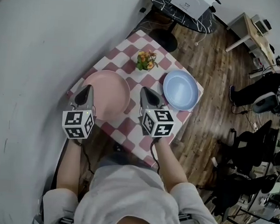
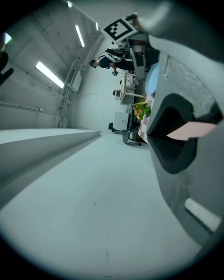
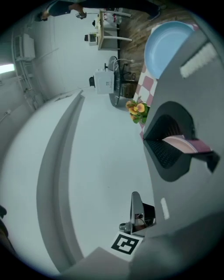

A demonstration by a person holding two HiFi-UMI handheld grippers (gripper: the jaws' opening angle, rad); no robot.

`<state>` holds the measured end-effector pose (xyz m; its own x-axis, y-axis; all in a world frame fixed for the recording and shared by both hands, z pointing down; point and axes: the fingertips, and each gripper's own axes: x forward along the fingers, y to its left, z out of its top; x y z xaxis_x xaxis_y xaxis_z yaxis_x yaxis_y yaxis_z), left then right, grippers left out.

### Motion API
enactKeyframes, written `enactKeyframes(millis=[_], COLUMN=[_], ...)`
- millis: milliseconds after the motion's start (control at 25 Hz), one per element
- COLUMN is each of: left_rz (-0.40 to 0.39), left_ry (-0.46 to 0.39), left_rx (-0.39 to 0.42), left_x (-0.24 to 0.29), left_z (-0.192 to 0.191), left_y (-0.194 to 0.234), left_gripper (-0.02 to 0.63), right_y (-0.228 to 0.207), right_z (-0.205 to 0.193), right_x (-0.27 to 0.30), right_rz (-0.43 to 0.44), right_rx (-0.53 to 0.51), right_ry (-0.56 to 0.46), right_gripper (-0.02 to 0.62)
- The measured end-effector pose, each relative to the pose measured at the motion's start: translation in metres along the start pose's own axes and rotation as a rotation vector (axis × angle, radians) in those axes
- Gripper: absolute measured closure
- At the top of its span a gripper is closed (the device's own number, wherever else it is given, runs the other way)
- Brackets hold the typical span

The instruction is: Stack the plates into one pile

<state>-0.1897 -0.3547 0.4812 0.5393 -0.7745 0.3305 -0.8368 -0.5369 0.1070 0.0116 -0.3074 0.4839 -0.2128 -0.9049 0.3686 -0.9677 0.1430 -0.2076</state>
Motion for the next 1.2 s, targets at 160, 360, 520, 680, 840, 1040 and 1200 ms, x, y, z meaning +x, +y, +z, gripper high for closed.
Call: enactKeyframes(millis=[160,360,520,680,840,1040,1200], left_rz=[-0.068,-0.150,-0.187,-0.209,-0.257,-0.319,-0.351], left_ry=[-0.141,-0.256,-0.325,-0.383,-0.416,-0.401,-0.356], left_rx=[-0.012,0.006,0.017,0.048,0.058,0.033,-0.002], left_x=[-0.010,-0.020,-0.025,-0.025,-0.024,-0.011,0.007], left_z=[0.047,0.090,0.113,0.129,0.140,0.141,0.132], left_y=[-0.029,-0.063,-0.084,-0.105,-0.129,-0.160,-0.182], left_gripper=[0.600,0.600,0.600,0.600,0.600,0.600,0.600], right_y=[-0.009,-0.021,-0.030,-0.039,-0.048,-0.078,-0.109], right_z=[0.034,0.064,0.082,0.098,0.110,0.115,0.116], right_x=[-0.032,-0.071,-0.100,-0.131,-0.159,-0.189,-0.204], right_rz=[-0.037,-0.083,-0.118,-0.165,-0.214,-0.286,-0.332], right_rx=[-0.042,-0.091,-0.108,-0.139,-0.153,-0.143,-0.146], right_ry=[-0.127,-0.237,-0.318,-0.400,-0.469,-0.497,-0.484], right_gripper=[0.592,0.594,0.594,0.593,0.592,0.592,0.592])
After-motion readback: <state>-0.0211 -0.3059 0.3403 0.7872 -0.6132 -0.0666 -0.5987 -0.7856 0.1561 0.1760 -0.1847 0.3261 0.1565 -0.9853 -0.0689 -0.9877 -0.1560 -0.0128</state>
